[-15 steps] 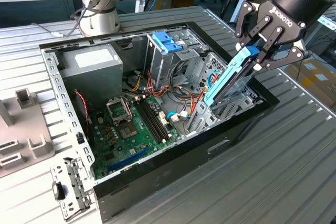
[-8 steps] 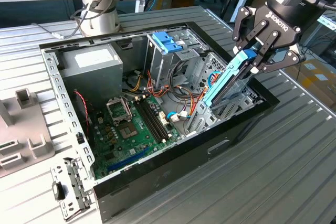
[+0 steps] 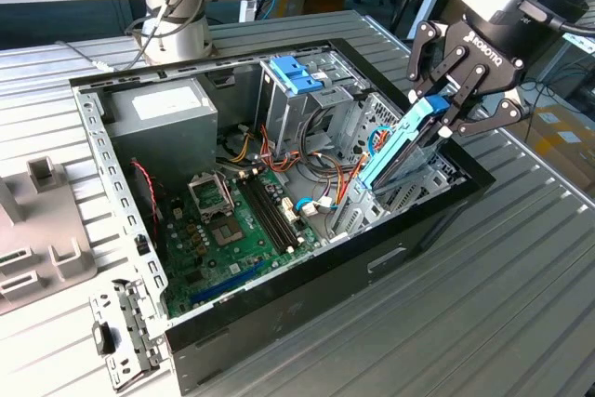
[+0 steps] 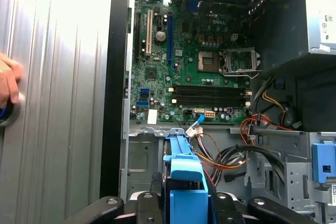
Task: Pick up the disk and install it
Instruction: 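Insert the disk into the insertion slot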
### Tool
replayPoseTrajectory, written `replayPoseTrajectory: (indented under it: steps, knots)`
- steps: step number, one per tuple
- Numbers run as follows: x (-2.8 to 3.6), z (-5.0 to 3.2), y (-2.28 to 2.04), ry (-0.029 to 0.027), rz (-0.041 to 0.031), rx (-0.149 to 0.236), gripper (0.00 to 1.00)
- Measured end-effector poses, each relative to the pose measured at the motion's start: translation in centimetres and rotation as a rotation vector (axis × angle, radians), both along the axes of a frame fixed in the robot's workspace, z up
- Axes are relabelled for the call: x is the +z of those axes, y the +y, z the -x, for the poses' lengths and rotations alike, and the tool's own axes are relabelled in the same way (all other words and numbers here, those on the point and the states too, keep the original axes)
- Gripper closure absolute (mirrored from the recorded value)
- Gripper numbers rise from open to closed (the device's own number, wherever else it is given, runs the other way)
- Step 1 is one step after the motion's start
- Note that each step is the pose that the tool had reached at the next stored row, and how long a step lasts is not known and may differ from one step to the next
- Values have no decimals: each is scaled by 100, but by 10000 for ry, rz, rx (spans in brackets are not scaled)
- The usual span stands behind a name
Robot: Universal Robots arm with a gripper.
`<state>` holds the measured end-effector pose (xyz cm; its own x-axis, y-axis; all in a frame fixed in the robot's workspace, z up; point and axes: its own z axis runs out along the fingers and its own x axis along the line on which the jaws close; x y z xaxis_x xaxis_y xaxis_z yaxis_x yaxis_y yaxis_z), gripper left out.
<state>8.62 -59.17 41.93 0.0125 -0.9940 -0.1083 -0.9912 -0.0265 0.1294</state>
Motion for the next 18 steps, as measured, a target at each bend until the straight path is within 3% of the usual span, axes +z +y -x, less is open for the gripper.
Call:
replayPoseTrajectory:
  steps: [6,8,14,16,17,18]
  knots:
    - [0,0,0,0,-1,1,63]
    - [0,0,0,1,-1,1,55]
    - [-1,0,0,0,-4,1,55]
    - [-1,0,0,0,-3,1,57]
    - [-1,0,0,0,-4,0,64]
    - [-1,0,0,0,-4,0,76]
